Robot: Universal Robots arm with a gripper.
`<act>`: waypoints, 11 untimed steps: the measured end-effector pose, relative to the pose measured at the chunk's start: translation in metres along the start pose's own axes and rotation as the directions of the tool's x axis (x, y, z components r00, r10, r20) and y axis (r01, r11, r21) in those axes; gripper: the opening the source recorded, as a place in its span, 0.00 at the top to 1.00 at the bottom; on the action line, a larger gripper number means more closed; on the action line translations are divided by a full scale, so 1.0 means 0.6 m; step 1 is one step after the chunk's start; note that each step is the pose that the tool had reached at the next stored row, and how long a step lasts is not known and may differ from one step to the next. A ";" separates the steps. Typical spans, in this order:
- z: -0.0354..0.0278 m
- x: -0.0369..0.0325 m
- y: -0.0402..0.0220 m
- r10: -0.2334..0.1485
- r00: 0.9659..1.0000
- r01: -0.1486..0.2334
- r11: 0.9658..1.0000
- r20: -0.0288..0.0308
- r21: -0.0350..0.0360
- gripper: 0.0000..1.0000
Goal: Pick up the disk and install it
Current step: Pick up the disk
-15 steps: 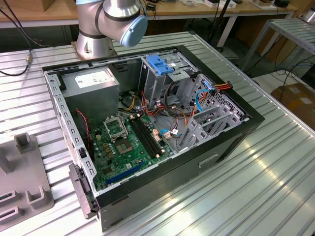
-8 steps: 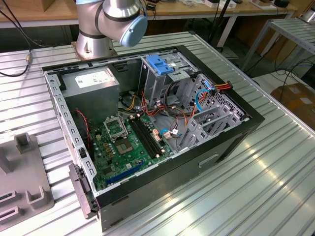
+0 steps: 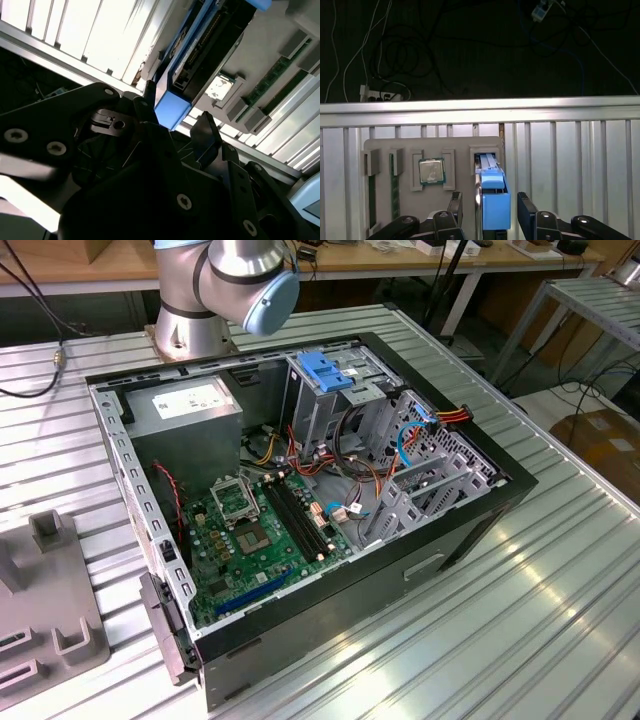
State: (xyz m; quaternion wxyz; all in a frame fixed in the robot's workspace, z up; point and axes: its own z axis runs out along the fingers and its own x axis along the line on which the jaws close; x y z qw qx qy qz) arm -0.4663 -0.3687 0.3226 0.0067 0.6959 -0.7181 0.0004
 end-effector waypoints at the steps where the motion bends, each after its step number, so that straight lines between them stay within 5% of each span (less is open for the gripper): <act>1: 0.004 0.000 0.000 0.000 1.000 0.000 1.000 0.000 0.000 0.44; 11: 0.028 -0.002 0.002 0.000 1.000 0.000 1.000 0.000 0.008 0.44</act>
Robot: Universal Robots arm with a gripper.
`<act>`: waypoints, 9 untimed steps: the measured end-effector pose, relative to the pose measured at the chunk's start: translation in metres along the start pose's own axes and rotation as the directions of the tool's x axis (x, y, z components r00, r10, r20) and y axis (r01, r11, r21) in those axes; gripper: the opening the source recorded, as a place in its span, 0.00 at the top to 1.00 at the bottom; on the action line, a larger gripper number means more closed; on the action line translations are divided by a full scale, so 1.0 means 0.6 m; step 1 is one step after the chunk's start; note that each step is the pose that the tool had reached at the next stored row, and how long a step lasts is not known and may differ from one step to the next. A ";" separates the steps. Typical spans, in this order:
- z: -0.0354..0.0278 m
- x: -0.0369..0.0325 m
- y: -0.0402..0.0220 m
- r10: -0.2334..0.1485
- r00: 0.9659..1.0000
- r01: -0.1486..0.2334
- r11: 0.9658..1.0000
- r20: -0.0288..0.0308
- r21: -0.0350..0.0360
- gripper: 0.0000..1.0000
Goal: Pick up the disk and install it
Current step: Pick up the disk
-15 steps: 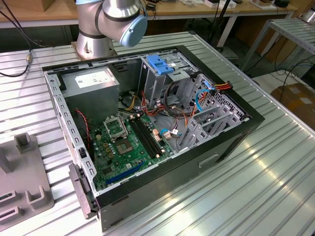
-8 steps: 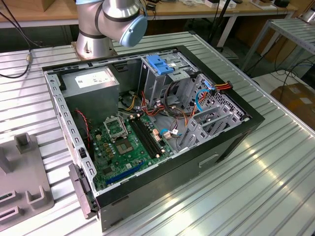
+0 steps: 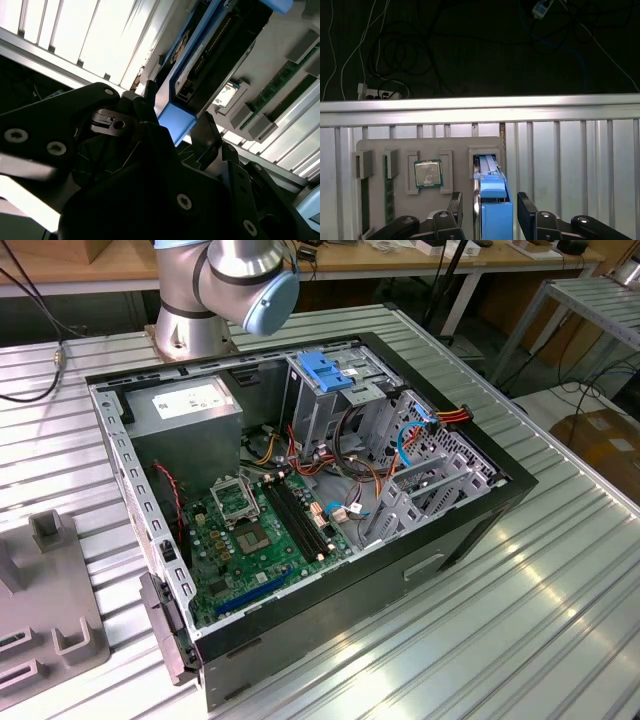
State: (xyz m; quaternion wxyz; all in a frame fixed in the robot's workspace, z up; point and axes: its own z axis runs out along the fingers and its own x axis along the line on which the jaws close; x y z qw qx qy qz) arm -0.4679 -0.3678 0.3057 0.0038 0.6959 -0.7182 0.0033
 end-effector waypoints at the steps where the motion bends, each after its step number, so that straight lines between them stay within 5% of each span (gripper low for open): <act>1: 0.002 0.000 0.001 0.000 1.000 0.000 1.000 0.000 0.002 0.44; 5: 0.007 -0.001 0.004 0.000 1.000 0.000 1.000 0.000 0.013 0.44; 9: 0.010 -0.001 0.007 0.000 1.000 0.000 1.000 0.000 0.013 0.44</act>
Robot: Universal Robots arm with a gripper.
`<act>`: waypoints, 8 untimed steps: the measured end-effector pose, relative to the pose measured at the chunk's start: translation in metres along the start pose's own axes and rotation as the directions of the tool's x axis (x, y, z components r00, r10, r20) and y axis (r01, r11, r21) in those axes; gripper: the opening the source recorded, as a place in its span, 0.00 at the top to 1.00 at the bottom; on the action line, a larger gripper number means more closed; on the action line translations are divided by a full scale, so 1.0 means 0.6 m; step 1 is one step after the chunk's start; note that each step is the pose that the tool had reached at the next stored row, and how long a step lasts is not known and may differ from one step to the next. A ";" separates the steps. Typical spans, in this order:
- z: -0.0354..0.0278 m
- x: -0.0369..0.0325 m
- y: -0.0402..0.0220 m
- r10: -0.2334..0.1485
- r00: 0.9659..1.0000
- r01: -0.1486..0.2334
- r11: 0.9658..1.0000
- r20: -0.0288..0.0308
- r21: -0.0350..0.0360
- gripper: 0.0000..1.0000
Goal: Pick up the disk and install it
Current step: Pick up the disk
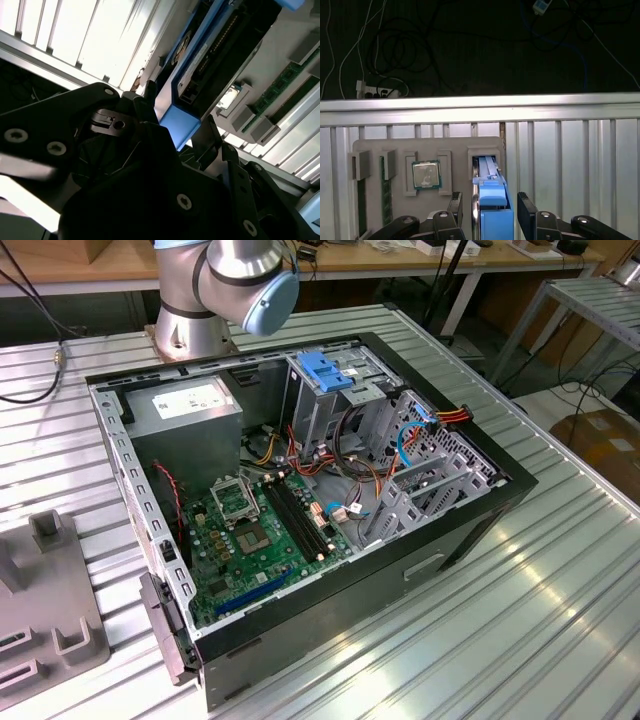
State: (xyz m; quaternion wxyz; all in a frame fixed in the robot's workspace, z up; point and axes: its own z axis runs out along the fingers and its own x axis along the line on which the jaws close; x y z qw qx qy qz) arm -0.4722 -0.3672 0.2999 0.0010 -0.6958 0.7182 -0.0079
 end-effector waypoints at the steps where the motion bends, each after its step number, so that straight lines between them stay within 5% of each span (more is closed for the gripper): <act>1: 0.000 0.000 0.000 0.000 1.000 0.000 1.000 0.000 0.000 0.44; 8: 0.002 0.000 0.000 0.000 1.000 0.000 1.000 0.000 0.000 0.45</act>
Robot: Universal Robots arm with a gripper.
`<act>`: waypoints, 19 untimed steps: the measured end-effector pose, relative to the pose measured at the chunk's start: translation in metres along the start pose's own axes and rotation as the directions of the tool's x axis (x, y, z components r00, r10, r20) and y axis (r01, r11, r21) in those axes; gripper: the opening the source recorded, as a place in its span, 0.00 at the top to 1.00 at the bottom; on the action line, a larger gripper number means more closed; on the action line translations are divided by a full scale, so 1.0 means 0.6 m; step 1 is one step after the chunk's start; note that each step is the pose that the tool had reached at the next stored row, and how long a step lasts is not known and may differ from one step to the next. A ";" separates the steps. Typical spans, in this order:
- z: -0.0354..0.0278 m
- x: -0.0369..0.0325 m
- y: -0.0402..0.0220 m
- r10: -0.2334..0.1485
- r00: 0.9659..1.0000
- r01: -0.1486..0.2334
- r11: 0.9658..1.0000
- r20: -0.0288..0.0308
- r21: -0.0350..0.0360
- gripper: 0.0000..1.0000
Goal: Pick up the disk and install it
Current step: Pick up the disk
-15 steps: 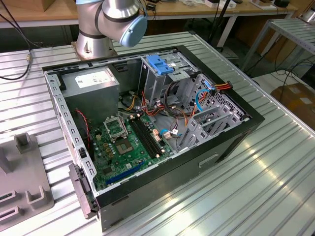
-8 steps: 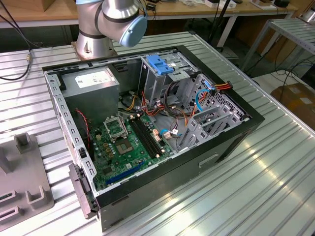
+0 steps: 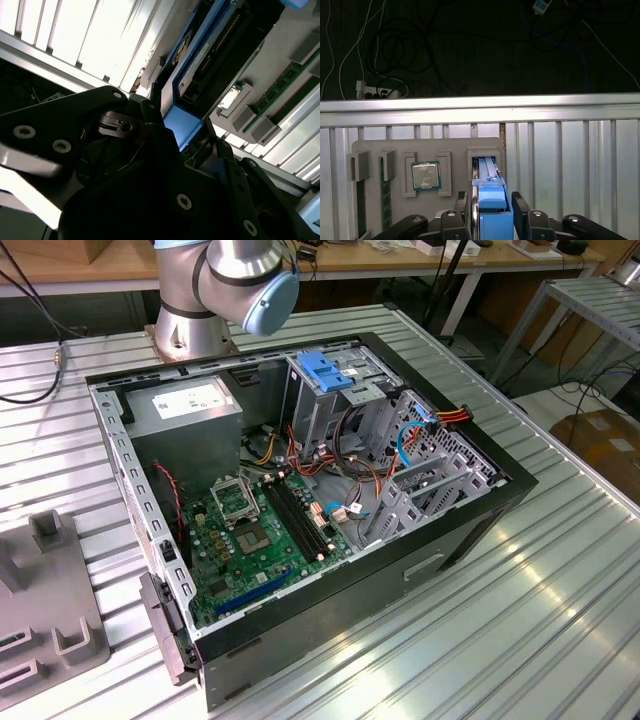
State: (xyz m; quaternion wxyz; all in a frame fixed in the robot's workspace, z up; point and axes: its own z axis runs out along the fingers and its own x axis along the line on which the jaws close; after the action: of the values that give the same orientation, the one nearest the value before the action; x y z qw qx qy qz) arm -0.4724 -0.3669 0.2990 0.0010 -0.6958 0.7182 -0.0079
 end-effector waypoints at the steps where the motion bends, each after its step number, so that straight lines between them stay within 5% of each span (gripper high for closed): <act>1: 0.000 0.000 0.000 0.000 1.000 0.000 1.000 0.000 0.000 0.53; 9: 0.003 0.000 -0.001 0.025 1.000 -0.025 1.000 -0.001 -0.009 0.53; 19: 0.004 0.000 -0.001 0.014 1.000 -0.014 1.000 -0.002 -0.009 0.53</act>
State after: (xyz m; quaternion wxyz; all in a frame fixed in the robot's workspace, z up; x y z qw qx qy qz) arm -0.4718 -0.3670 0.2968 -0.0028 -0.6906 0.7232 -0.0055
